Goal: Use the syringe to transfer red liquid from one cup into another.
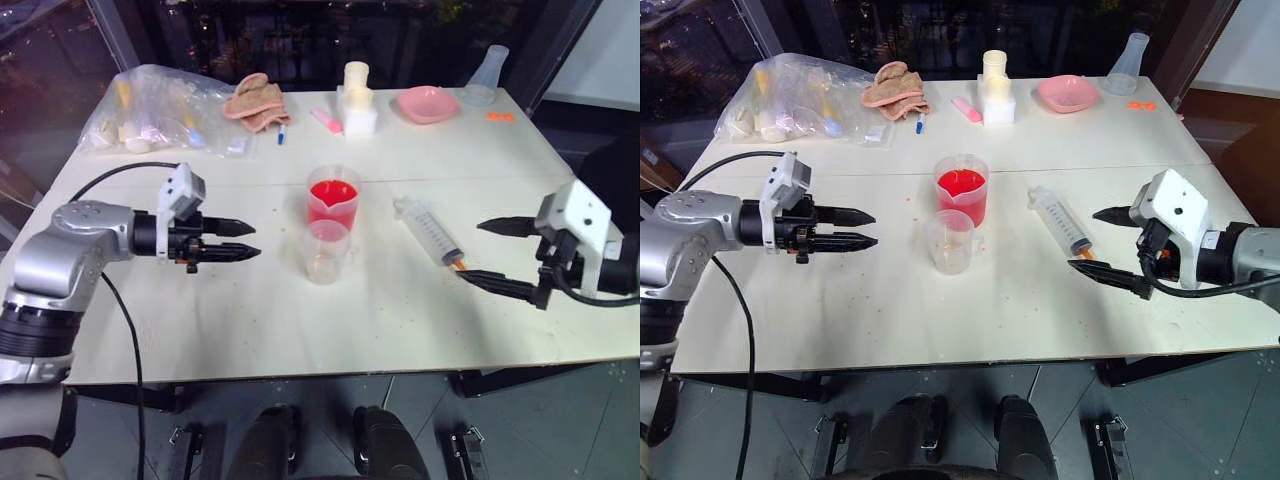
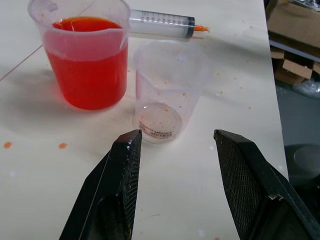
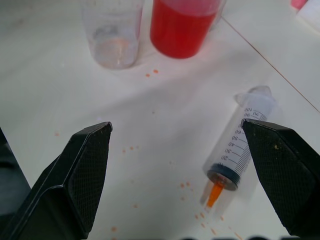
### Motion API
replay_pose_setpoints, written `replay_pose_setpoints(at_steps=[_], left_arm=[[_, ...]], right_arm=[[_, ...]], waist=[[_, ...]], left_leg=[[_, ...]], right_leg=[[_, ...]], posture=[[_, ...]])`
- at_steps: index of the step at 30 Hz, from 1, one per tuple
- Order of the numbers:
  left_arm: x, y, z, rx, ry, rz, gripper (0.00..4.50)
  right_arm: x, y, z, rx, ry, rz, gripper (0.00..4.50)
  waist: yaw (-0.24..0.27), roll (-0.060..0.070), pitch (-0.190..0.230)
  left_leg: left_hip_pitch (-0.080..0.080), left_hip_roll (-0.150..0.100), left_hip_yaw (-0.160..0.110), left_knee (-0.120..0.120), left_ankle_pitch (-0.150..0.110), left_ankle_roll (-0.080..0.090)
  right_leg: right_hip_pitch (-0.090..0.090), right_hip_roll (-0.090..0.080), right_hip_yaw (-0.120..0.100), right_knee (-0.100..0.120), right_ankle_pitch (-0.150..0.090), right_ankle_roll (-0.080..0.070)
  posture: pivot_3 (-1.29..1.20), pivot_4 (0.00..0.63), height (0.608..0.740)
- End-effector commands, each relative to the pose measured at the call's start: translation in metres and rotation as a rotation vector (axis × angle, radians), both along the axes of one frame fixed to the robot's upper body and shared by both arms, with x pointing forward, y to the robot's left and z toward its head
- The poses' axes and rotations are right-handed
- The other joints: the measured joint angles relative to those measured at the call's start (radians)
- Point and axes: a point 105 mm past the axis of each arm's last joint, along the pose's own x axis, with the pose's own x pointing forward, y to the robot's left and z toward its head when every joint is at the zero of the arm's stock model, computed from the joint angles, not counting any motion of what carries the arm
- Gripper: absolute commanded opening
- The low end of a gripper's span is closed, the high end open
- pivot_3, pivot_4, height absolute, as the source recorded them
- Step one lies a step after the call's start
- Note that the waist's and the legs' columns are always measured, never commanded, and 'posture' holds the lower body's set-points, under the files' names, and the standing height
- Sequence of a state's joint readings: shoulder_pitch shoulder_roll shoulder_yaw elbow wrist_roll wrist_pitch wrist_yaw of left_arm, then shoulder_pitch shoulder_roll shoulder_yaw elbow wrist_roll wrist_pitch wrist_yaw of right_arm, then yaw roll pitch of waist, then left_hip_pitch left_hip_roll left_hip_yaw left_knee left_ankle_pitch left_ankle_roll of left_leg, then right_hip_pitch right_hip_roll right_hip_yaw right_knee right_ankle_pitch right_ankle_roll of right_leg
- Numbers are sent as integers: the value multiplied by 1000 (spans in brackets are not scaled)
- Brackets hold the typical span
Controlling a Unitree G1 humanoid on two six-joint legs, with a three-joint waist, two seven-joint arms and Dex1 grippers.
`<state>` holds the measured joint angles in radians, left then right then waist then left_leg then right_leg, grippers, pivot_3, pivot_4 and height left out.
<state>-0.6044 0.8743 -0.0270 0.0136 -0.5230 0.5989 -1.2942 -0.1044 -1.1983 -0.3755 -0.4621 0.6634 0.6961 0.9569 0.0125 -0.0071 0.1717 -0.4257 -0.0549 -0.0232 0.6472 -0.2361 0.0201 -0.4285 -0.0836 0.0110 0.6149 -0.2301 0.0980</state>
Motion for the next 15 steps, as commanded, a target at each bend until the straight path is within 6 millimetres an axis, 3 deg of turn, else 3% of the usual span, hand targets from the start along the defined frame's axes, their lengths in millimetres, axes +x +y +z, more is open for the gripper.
replay_pose_setpoints(at_steps=[1,15], left_arm=[[3,0,11,6,-61,-9,2420],[1,-1,10,15,-52,-19,2420]], right_arm=[[1,2,11,-27,-54,32,4303],[5,5,16,-13,-59,34,4303]], waist=[[0,0,0],[0,0,0]], left_leg=[[0,0,0,0,0,0],[0,0,0,0,0,0]], right_leg=[[0,0,0,0,0,0],[0,0,0,0,0,0]], posture=[[0,150,740],[0,150,740]])
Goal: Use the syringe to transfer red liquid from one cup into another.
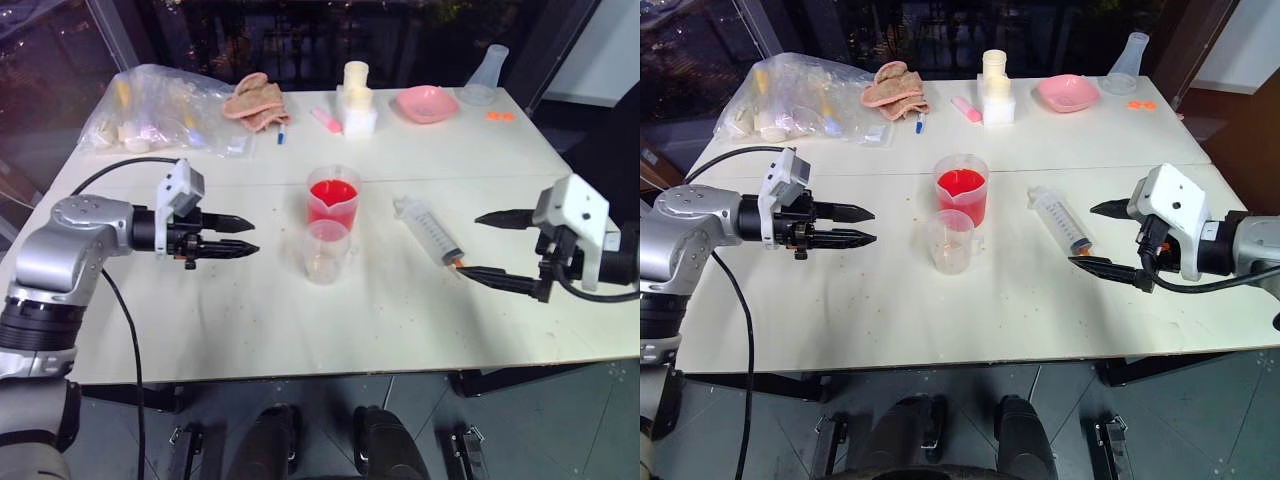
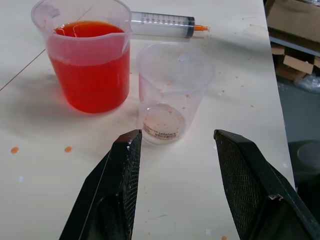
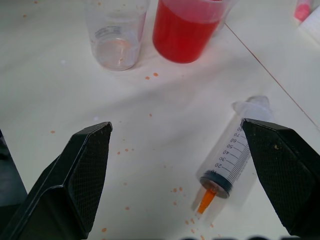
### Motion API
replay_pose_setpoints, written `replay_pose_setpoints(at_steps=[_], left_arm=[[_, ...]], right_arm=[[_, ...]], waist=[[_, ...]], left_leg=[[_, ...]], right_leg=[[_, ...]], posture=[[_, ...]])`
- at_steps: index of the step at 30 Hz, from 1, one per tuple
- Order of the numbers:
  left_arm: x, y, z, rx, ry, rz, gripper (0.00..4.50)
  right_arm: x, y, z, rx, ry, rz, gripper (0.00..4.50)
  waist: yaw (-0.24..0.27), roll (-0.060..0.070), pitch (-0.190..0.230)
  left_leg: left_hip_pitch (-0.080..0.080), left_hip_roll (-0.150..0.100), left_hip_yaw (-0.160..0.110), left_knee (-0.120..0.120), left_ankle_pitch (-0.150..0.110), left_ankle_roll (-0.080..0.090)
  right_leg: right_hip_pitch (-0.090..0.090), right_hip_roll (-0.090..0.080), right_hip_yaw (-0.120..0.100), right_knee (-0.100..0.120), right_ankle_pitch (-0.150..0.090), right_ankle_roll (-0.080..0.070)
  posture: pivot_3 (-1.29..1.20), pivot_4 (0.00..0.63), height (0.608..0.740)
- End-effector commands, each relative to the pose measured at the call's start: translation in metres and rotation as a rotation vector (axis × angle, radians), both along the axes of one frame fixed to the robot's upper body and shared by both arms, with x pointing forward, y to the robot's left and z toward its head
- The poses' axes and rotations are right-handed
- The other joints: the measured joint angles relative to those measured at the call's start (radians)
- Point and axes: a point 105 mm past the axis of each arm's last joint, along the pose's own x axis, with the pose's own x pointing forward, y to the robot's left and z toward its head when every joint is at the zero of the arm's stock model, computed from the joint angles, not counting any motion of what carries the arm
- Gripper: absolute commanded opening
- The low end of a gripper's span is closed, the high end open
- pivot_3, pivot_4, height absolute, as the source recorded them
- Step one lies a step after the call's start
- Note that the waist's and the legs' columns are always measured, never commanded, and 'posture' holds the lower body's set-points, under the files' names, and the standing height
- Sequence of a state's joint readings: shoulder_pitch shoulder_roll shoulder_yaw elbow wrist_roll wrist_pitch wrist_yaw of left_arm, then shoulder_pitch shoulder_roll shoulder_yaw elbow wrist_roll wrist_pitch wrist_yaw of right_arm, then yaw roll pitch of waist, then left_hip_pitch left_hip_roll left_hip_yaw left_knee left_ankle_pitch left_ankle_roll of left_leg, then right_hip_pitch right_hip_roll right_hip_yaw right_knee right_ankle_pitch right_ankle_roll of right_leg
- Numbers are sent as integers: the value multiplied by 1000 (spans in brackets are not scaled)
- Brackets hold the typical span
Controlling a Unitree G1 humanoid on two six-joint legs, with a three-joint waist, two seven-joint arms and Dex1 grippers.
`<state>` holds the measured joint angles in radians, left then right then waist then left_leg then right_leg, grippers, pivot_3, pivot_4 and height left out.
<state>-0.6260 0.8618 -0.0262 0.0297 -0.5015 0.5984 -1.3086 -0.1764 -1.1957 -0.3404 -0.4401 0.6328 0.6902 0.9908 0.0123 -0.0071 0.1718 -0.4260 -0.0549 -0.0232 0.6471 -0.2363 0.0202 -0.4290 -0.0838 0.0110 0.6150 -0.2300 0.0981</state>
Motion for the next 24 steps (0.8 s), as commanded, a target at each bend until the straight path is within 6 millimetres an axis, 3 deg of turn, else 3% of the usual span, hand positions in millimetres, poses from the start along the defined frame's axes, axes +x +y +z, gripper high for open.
replay_pose_setpoints(at_steps=[1,15,21,24], left_arm=[[-2,0,7,12,-43,-16,2420],[-1,-1,7,0,-42,-6,2420],[-5,-3,3,13,-22,-36,2420],[-4,-4,2,8,-35,-34,2420]], right_arm=[[1,2,8,3,-33,3,4303],[7,2,13,-36,-14,-65,4303],[44,6,35,85,-6,-219,4303],[76,5,47,217,129,-376,4303]], waist=[[0,0,0],[0,0,0],[-12,1,0],[-24,1,1]], left_leg=[[0,0,0,0,0,0],[0,0,0,0,0,0],[0,0,1,0,0,0],[-1,0,1,0,0,0]], right_leg=[[0,0,0,0,0,0],[0,0,0,0,0,0],[-1,0,1,1,0,0],[-3,0,1,2,0,-1]], posture=[[0,150,740],[0,150,740],[0,150,740],[0,150,740]])
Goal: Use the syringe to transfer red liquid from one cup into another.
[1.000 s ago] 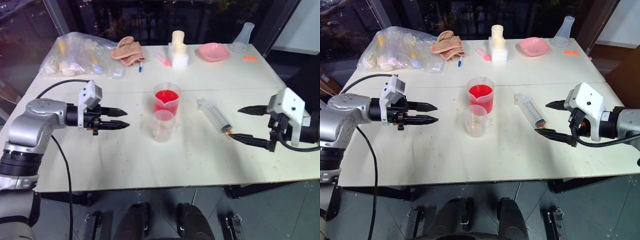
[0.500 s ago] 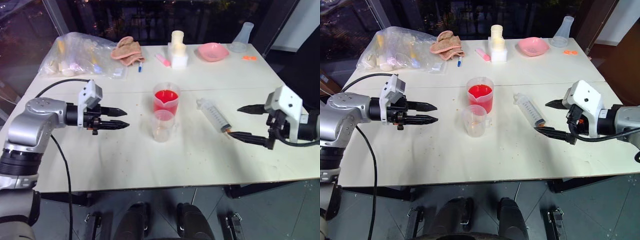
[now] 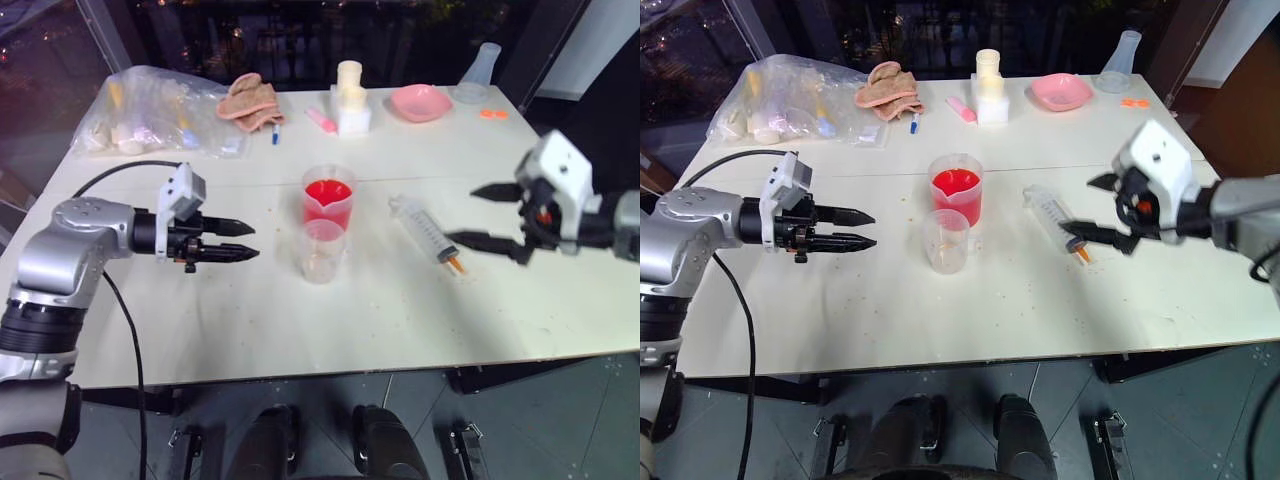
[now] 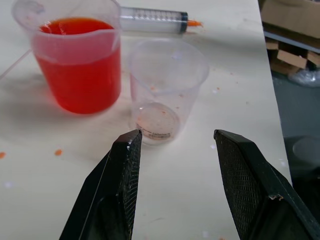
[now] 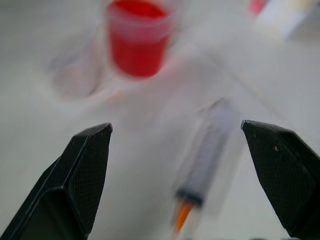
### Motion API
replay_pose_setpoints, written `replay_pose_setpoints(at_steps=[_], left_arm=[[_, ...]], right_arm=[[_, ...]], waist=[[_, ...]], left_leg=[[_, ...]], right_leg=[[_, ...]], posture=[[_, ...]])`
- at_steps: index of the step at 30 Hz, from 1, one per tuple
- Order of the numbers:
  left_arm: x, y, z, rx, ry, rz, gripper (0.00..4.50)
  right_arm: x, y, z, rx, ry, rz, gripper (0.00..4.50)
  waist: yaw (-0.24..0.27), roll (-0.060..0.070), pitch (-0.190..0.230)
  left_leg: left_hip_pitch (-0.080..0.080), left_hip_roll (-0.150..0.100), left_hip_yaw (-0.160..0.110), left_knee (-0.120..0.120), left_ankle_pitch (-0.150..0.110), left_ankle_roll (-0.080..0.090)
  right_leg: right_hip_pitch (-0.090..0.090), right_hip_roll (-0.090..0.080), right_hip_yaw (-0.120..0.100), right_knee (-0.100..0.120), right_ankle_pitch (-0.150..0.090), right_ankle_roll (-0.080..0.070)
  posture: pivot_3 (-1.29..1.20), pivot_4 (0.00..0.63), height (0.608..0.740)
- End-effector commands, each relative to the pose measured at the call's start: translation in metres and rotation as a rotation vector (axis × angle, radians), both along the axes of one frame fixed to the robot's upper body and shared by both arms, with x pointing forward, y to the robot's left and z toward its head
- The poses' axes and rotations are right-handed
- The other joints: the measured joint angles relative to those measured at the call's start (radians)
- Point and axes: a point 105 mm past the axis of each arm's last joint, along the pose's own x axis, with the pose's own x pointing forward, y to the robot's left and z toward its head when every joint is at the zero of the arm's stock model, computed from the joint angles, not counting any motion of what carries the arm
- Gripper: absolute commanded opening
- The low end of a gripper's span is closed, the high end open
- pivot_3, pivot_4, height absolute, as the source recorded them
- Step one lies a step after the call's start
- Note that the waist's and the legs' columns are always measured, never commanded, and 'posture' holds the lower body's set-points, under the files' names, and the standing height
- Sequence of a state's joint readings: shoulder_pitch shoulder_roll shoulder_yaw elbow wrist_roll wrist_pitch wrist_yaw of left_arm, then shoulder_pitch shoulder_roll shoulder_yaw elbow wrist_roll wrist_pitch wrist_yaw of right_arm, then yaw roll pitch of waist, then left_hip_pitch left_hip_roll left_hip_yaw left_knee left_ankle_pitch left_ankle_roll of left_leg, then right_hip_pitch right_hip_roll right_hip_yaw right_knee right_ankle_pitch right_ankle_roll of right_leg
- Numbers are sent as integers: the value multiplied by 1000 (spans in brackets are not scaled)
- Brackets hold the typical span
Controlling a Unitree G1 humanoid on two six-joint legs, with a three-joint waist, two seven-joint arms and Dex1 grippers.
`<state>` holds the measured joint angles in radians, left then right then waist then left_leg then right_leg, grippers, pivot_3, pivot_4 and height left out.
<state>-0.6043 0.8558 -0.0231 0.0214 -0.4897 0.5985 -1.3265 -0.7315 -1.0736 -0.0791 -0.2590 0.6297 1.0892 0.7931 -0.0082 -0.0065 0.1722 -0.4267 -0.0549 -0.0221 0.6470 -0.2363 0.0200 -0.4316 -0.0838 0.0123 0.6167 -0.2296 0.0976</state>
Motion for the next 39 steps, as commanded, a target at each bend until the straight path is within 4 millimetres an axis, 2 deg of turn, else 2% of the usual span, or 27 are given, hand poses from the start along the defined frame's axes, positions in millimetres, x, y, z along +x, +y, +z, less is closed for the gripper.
replay_pose_setpoints(at_steps=[1,3,5,8,10,13,23,33,39], left_arm=[[-1,-4,8,3,-54,-22,2420],[-2,-5,6,3,-53,-23,2420],[-2,-5,5,2,-55,-16,2420],[-4,-5,4,-3,-55,-9,2420],[-5,-4,4,-5,-54,-2,2420],[-9,-1,2,6,-56,11,2420],[-20,5,-1,35,-61,46,2420],[-22,6,2,31,-66,70,2420],[-25,8,2,34,-69,94,2420]], right_arm=[[29,-7,6,73,173,-193,4303],[36,-5,4,46,257,-235,4303],[46,6,2,48,374,-261,4303],[59,20,-4,16,471,-301,4303],[67,21,-12,-40,500,-345,4303],[85,22,-27,-137,509,-423,4303],[109,32,-56,-238,498,-407,4303],[125,38,-81,-262,435,-406,4303],[126,36,-96,-302,430,-426,4303]], waist=[[-6,0,0],[-6,0,0],[-7,1,0],[-10,1,0],[-9,1,0],[-7,1,0],[-12,1,0],[-16,1,0],[-27,1,0]], left_leg=[[0,0,0,0,0,0],[-1,0,1,-1,0,0],[-2,0,1,-2,0,0],[-7,0,3,-3,0,0],[-11,-1,4,-2,0,0],[-18,-3,7,1,4,-7],[-17,-2,10,1,5,-7],[-16,-2,10,1,6,-9],[-15,-2,10,1,6,-10]], right_leg=[[0,0,0,0,0,0],[-3,0,1,1,1,-1],[-4,0,0,1,1,-1],[-10,-1,1,2,1,-1],[-15,0,1,4,3,3],[-26,-2,2,14,4,3],[-28,2,2,16,4,5],[-28,3,2,19,4,5],[-28,3,3,21,4,5]], posture=[[0,150,740],[0,150,740],[0,150,740],[0,150,740],[0,150,740],[0,150,740],[0,150,740],[0,150,740],[0,150,740]])
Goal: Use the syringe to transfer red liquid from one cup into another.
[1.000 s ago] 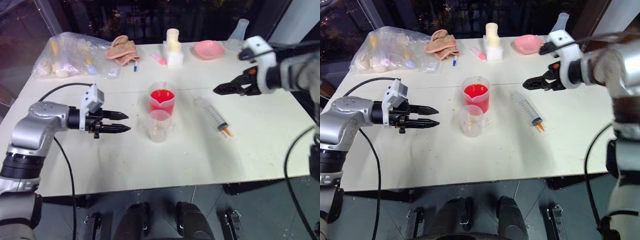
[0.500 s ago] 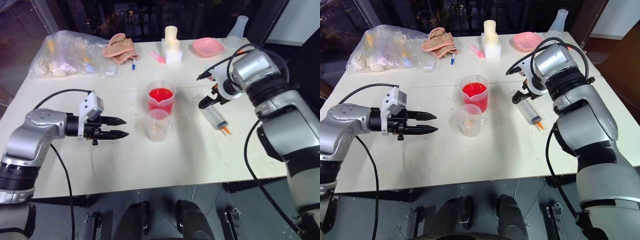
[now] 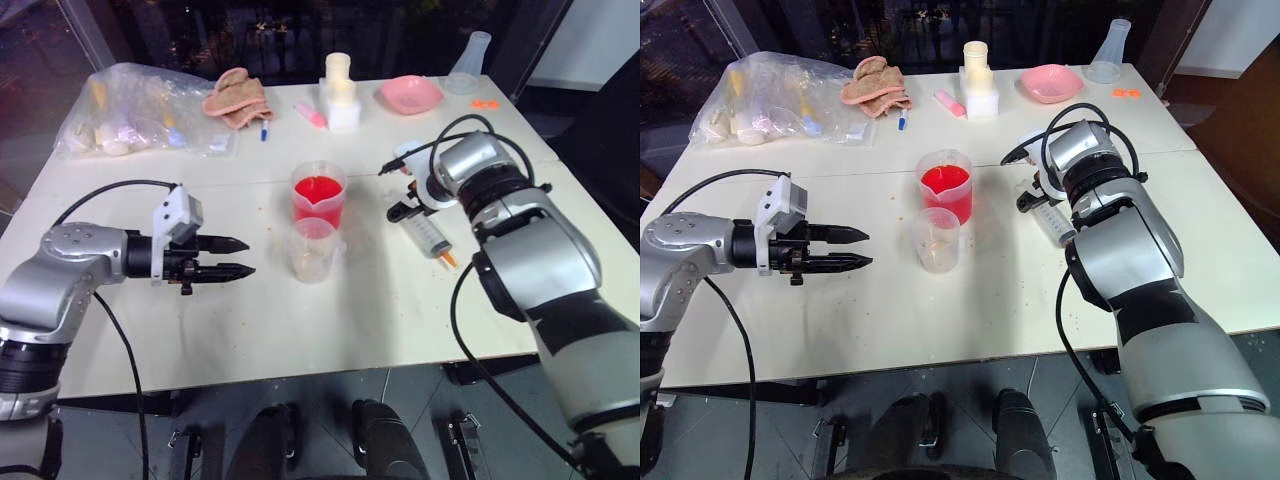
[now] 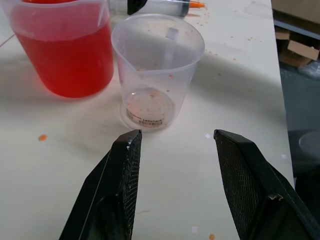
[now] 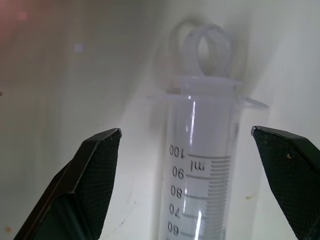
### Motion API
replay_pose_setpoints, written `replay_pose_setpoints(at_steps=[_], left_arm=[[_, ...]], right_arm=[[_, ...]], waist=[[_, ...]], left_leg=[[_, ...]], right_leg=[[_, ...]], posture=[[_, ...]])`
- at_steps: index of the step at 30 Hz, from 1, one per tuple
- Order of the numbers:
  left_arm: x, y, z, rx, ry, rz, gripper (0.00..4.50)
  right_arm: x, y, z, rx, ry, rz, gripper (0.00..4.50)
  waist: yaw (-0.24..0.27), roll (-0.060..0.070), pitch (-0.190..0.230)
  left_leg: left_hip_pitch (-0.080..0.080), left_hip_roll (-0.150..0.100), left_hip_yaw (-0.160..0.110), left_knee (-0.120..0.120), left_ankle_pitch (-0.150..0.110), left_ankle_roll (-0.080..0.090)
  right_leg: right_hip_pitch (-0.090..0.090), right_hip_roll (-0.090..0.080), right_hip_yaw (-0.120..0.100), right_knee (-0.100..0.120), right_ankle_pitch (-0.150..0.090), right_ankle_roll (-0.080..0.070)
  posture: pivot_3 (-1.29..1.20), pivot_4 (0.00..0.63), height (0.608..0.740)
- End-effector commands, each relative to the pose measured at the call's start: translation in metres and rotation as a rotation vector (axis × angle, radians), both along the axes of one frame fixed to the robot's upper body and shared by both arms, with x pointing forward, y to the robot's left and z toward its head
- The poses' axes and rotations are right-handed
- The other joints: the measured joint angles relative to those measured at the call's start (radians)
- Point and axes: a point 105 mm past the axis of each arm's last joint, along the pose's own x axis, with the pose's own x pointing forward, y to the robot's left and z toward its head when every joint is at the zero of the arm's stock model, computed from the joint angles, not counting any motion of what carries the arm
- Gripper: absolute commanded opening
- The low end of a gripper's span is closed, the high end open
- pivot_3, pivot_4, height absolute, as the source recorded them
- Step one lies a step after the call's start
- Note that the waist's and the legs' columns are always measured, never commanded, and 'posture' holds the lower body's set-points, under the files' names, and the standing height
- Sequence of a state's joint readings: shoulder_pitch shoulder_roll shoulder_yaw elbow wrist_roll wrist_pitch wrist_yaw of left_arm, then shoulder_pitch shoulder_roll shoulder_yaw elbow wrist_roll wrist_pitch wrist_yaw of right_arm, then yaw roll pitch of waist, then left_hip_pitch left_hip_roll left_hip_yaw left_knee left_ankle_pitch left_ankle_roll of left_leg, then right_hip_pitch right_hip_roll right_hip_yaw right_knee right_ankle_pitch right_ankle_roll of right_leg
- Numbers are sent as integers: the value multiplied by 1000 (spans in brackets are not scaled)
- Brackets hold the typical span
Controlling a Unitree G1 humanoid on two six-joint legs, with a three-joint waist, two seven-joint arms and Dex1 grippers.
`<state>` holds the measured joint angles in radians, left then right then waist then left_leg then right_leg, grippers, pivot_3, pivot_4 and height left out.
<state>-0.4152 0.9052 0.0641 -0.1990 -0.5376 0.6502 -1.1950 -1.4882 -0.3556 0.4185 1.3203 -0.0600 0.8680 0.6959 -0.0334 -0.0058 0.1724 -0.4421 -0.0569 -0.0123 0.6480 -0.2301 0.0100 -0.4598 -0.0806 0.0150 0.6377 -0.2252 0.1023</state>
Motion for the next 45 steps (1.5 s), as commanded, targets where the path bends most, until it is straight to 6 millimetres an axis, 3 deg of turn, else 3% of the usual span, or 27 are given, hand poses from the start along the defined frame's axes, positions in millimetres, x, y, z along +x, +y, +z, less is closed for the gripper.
replay_pose_setpoints(at_steps=[1,2,5,8,10,19,26,32,35,41,45], left_arm=[[-2,3,13,0,-45,12,2420],[-2,4,13,-1,-47,15,2420],[-2,4,14,-1,-51,21,2420],[-2,4,14,-2,-53,25,2420],[-2,4,15,-4,-55,28,2420],[-1,5,16,0,-58,35,2420],[0,5,17,-3,-61,41,2420],[0,2,17,-20,-62,38,2420],[2,-1,18,-27,-67,32,2420],[11,-4,23,-37,-87,16,2420],[18,-7,28,-49,-100,-1,2420]], right_arm=[[2,-2,3,-28,-20,-1,4303],[1,-3,-1,-38,-8,2,4303],[-1,-5,-8,-54,17,2,3559],[-3,-4,-13,-55,37,6,2012],[-4,-3,-14,-56,40,12,1346],[0,-4,-13,-38,8,19,1345],[6,-18,8,11,-76,-22,1345],[24,-15,82,164,-433,-1,1345],[19,-12,113,239,-604,8,1345],[-20,9,179,547,-995,91,1345],[-52,31,203,782,-1114,222,1345]], waist=[[-4,0,0],[-7,0,0],[-12,0,0],[-13,0,0],[-13,0,0],[-12,0,0],[-10,0,0],[-12,0,0],[-12,0,0],[-6,0,0],[-7,0,0]], left_leg=[[0,0,0,0,0,0],[0,0,0,0,0,0],[1,0,0,0,0,0],[3,0,0,0,0,0],[4,0,0,0,0,1],[5,0,0,1,-1,2],[5,0,0,1,-1,2],[5,0,0,0,-1,2],[5,1,0,0,-1,2],[5,1,0,2,-1,2],[5,1,0,2,0,2]], right_leg=[[0,0,0,0,0,0],[0,0,0,0,0,0],[0,0,0,3,0,0],[0,0,0,8,0,0],[0,0,0,8,0,0],[0,0,0,10,0,0],[0,0,1,10,0,0],[0,0,1,10,0,0],[0,0,2,10,0,0],[1,0,1,11,0,0],[1,1,1,11,0,0]], posture=[[0,150,740],[0,150,740],[0,150,740],[0,150,740],[0,150,740],[0,150,740],[0,150,740],[0,150,740],[0,150,740],[0,150,740],[0,150,740]])
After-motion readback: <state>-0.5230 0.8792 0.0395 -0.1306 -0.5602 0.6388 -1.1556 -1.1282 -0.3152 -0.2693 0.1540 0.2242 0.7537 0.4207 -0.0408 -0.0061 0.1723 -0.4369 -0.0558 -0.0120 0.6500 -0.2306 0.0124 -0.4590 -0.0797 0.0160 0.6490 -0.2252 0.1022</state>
